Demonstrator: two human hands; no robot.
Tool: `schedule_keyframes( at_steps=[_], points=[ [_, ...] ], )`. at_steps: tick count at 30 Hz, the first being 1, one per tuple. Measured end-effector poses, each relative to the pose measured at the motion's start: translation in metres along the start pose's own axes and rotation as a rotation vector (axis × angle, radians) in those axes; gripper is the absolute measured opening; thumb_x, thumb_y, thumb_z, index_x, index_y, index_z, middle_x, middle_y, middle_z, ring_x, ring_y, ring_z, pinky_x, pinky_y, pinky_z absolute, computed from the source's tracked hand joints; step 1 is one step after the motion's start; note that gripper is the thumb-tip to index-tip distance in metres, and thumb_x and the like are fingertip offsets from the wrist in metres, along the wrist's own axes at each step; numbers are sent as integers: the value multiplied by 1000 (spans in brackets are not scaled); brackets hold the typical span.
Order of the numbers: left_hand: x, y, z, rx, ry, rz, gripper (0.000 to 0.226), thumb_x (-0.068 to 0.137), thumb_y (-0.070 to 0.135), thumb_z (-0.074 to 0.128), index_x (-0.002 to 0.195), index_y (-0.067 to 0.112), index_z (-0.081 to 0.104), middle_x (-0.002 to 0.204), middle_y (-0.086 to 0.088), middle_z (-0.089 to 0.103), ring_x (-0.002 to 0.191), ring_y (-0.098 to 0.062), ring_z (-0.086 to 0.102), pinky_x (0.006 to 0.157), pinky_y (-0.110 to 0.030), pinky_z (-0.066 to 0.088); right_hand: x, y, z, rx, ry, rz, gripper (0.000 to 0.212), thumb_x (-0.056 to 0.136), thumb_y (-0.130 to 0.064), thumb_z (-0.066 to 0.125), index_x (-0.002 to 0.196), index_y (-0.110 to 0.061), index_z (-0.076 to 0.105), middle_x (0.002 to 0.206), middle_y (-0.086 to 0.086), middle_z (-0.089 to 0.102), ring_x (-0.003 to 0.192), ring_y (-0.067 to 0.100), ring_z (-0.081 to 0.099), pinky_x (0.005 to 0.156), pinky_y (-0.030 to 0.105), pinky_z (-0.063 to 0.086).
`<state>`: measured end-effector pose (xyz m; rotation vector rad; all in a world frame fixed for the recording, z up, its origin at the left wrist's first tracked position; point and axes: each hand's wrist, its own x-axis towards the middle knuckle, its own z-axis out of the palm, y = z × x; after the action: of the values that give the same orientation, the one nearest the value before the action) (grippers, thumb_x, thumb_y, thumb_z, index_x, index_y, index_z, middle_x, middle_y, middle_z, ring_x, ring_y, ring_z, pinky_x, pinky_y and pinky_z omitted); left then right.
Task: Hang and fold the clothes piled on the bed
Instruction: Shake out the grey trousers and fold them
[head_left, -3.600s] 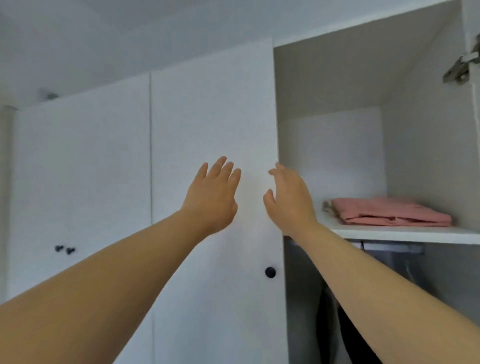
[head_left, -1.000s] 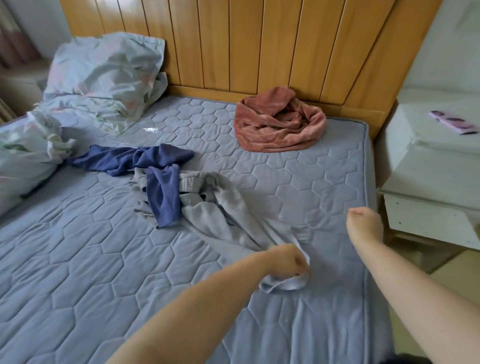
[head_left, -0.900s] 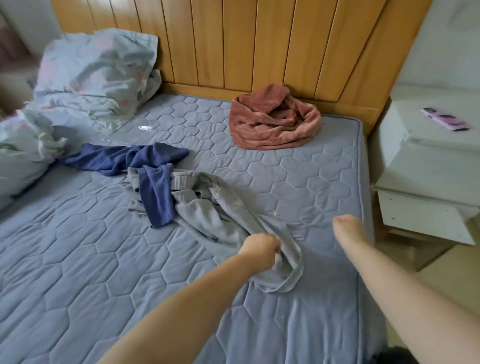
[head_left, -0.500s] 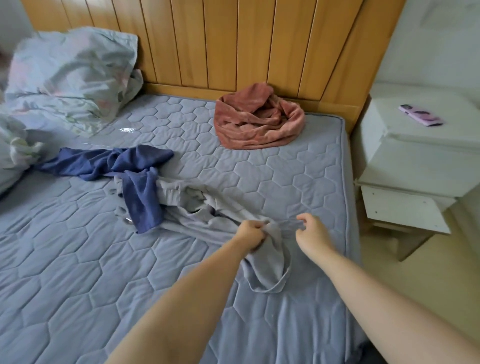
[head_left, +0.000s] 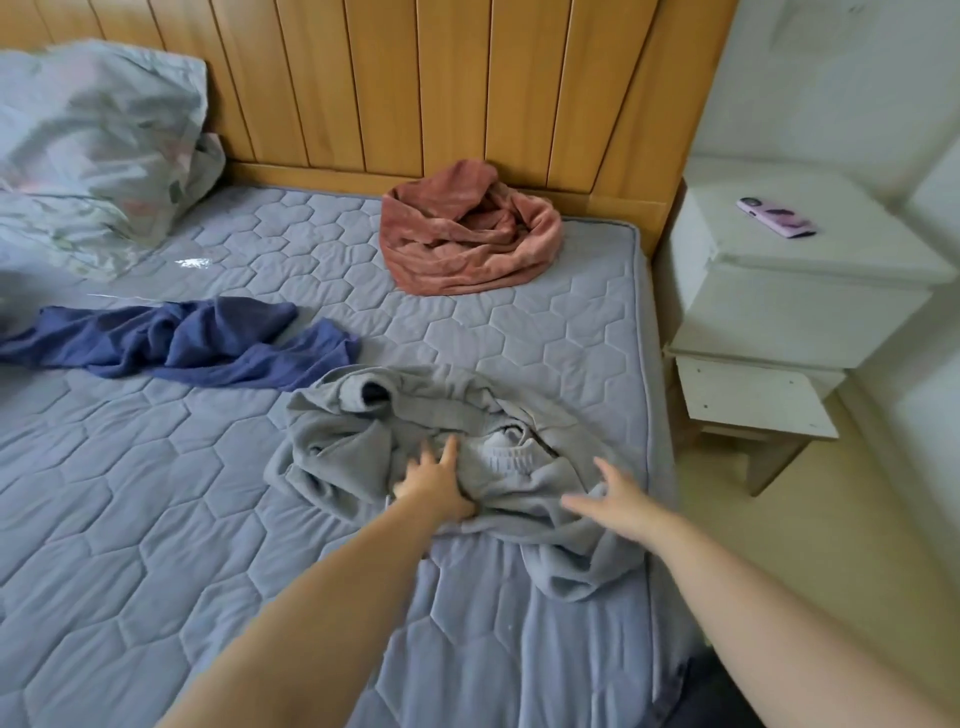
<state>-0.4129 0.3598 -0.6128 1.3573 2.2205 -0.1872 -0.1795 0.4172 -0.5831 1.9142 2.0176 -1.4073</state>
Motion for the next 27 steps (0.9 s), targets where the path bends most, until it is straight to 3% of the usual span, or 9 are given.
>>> schedule_keyframes(
  at_steps=[3, 7, 10, 14, 16, 18, 21, 24, 27],
  points=[
    [-2, -6, 7, 16, 42, 36, 69, 84, 28, 62, 144, 17, 29, 134, -15, 46, 122, -34, 47, 95, -42, 47, -4, 4, 22, -351, -85, 9, 108, 71, -45, 76, 152, -28, 6, 154, 12, 12, 141, 34, 22, 110, 43, 31],
    [-11, 21, 5, -173, -28, 189, 17, 80, 16, 60, 96, 9, 60, 103, -11, 65, 95, -27, 61, 73, -29, 47, -7, -6, 21, -456, 258, -58, 13, 90, -21, 55, 102, -19, 56, 110, 4, 58, 101, 25, 58, 72, 30, 45],
    [-27, 48, -1, -411, -275, 357, 10, 78, 4, 62, 73, 11, 56, 73, -6, 60, 70, -16, 60, 62, -26, 48, -10, -16, -8, -433, 628, -118, 13, 85, -14, 58, 96, -18, 63, 105, 3, 56, 98, 25, 52, 70, 29, 42],
    [-50, 76, -15, -607, -676, 515, 39, 88, -9, 49, 121, 8, 58, 122, -8, 63, 93, -10, 63, 73, -16, 51, -11, 4, -52, -405, 914, 26, 15, 78, -15, 67, 94, -16, 65, 105, 10, 57, 100, 32, 46, 78, 36, 40],
    [-51, 79, -17, -547, -484, 549, 43, 89, -4, 44, 124, 13, 61, 120, -8, 66, 102, -18, 65, 84, -22, 52, -9, 24, -65, -421, 919, 227, 20, 84, -20, 63, 104, -16, 64, 113, 13, 54, 106, 33, 44, 88, 40, 39],
    [-43, 74, -20, -374, -97, 555, 43, 88, 1, 42, 120, 18, 65, 119, -5, 66, 111, -21, 60, 92, -28, 48, -7, 39, -68, -556, 815, 328, 28, 89, -23, 53, 115, -18, 60, 124, 11, 48, 115, 30, 41, 98, 43, 34],
    [-24, 63, -20, -30, 300, 533, 41, 91, 11, 43, 128, 20, 58, 138, -2, 49, 128, -25, 38, 104, -34, 34, -1, 32, -58, -463, 707, 107, 37, 87, -19, 54, 123, -14, 58, 130, 11, 47, 119, 31, 43, 100, 37, 36],
    [-9, 58, -16, 51, 286, 327, 46, 98, 29, 37, 142, 19, 37, 154, -7, 23, 138, -30, 24, 112, -43, 23, 3, 6, -38, -196, 582, -107, 31, 91, -19, 51, 120, -10, 58, 123, 11, 57, 112, 29, 52, 89, 33, 42],
    [-2, 55, -6, 44, 112, 149, 52, 102, 38, 29, 149, 21, 17, 156, -13, 14, 131, -33, 36, 100, -41, 38, 5, -1, -20, -281, 359, -74, 34, 94, -29, 52, 124, -14, 50, 123, 8, 59, 110, 26, 55, 87, 35, 45]
  ],
)
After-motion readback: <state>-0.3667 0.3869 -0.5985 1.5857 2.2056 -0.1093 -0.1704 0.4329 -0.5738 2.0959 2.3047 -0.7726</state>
